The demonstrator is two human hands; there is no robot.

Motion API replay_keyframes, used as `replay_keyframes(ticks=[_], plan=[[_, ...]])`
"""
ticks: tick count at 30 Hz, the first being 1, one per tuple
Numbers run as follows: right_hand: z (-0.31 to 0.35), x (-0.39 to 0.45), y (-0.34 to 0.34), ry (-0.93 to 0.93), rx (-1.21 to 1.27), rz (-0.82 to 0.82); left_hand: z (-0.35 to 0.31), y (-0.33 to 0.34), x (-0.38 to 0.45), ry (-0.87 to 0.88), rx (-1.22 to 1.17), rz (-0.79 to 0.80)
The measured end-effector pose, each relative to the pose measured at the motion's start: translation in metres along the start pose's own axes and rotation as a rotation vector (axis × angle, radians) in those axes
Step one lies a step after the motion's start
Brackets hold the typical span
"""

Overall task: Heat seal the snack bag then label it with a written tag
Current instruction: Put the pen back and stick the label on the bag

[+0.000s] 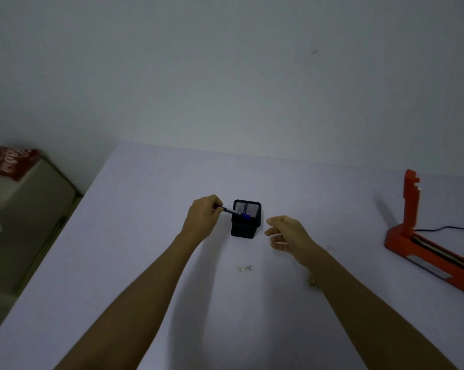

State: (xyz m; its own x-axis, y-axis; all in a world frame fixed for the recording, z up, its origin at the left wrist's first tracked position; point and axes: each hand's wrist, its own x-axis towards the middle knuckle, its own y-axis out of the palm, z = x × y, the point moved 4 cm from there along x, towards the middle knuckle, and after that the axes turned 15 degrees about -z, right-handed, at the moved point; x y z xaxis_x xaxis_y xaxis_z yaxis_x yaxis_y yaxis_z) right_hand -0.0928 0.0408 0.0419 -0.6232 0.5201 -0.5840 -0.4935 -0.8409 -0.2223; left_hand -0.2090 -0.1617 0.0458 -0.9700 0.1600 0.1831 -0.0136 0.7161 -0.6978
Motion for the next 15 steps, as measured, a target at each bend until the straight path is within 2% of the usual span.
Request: replay_keyframes(ticks=[5,8,11,15], plan=[[-0.028,0.011,0.009,-0.093,-0.201,0.037,-0.008,0.033,-0.001,0.028,0.002,0.069],[-0.046,0.02,0.018,-0.21,-0.454,0.063,-0.012,0.04,-0.005,0.001,-0.04,0.058],[-0.064,0.025,0.032,-0.379,-0.688,0.107,-0.013,0.033,-0.016,-0.025,-0.095,-0.051],[-0.085,0.029,0.047,-0.493,-0.763,0.166,-0.005,0.014,-0.044,-0.032,-0.154,-0.307]])
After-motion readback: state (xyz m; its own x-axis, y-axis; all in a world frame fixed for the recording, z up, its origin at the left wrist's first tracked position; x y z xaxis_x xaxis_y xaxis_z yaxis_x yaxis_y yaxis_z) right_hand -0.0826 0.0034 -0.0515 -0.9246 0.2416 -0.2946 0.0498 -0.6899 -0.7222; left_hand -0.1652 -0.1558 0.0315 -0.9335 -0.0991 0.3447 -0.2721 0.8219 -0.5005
